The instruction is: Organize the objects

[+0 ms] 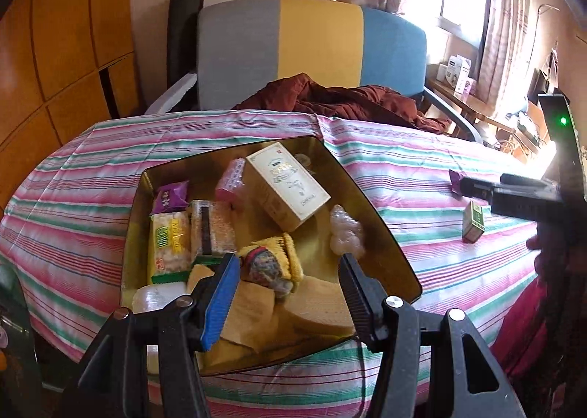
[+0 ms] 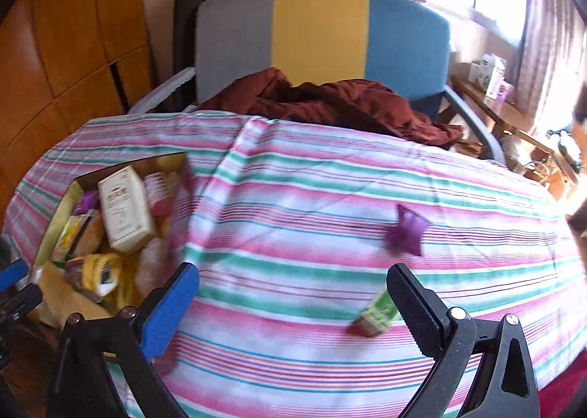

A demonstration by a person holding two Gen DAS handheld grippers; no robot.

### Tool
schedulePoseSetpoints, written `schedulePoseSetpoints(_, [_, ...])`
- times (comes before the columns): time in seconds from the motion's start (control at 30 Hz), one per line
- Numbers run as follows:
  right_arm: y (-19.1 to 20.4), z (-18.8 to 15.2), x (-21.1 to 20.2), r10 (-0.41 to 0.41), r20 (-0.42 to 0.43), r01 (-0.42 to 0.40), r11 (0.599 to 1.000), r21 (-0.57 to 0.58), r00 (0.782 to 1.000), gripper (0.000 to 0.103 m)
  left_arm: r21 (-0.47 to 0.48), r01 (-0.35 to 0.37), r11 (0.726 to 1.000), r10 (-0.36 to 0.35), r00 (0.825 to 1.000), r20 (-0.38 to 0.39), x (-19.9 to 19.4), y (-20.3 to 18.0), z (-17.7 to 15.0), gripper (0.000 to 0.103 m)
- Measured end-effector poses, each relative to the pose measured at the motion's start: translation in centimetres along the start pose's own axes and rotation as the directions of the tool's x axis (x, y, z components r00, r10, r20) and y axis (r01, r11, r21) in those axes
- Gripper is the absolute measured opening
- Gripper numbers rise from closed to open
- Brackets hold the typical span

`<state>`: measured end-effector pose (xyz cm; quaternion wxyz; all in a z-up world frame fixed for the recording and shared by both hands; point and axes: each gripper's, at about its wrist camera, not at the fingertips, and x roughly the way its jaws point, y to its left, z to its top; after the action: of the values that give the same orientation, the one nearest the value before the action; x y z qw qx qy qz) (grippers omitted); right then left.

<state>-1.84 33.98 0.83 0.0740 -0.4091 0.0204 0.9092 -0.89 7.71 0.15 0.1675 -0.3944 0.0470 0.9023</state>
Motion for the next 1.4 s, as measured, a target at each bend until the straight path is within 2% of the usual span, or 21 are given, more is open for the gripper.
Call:
schedulePoseSetpoints(0.27, [-8.5, 1.2, 1.0, -0.165, 0.017, 0.163, 0.984, 0.074, 0.986, 0.103, 0.088, 0.035, 0.996, -0.035, 0.999, 0.003, 0.1, -3.5, 0.9, 0.057])
schedulePoseSetpoints(0.43, [-14.6, 0.0, 2.2, -0.242, -0.004, 0.238, 0.949, 0.208, 0.97, 0.103, 0.154, 0.072, 0.986, -0.071, 0.997, -0.01, 0.7, -6.7, 1.7, 0.057])
schedulePoseSetpoints(0.57, [-18.2, -1.0, 2.7, -0.216, -0.049, 0.218, 0.898, 0.381, 0.975, 0.103, 0.199, 0.111, 0.974, -0.103, 0.994, -0.047, 1.8, -9.6, 2.1, 0.057])
schedulePoseSetpoints(0.67, [-19.2, -1.3, 2.5, -0.213, -0.06, 0.218, 0.875, 0.433, 0.975, 0.103, 0.227, 0.157, 0.961, -0.142, 0.986, -0.082, 3.0, -11.9, 2.2, 0.057])
schedulePoseSetpoints(0.77, [-19.9, -1.8, 2.8, -0.184, -0.086, 0.203, 0.855, 0.478, 0.979, 0.103, 0.237, 0.219, 0.947, -0.19, 0.972, -0.139, 4.5, -14.2, 2.2, 0.057])
schedulePoseSetpoints(0.93, [-20.9, -2.5, 3.5, -0.163, -0.129, 0.207, 0.83, 0.518, 0.978, 0.103, 0.268, 0.273, 0.924, -0.224, 0.954, -0.201, 7.2, -17.9, 1.9, 0.057])
schedulePoseSetpoints(1.23, [-21.2, -2.6, 3.9, -0.136, -0.149, 0.195, 0.829, 0.524, 0.979, 0.103, 0.287, 0.343, 0.894, -0.27, 0.925, -0.267, 11.2, -22.9, 2.2, 0.057])
schedulePoseSetpoints(1.4, [-21.4, -2.6, 3.9, -0.127, -0.147, 0.187, 0.822, 0.538, 0.981, 0.103, 0.313, 0.352, 0.882, -0.273, 0.924, -0.269, 12.6, -25.2, 2.8, 0.057])
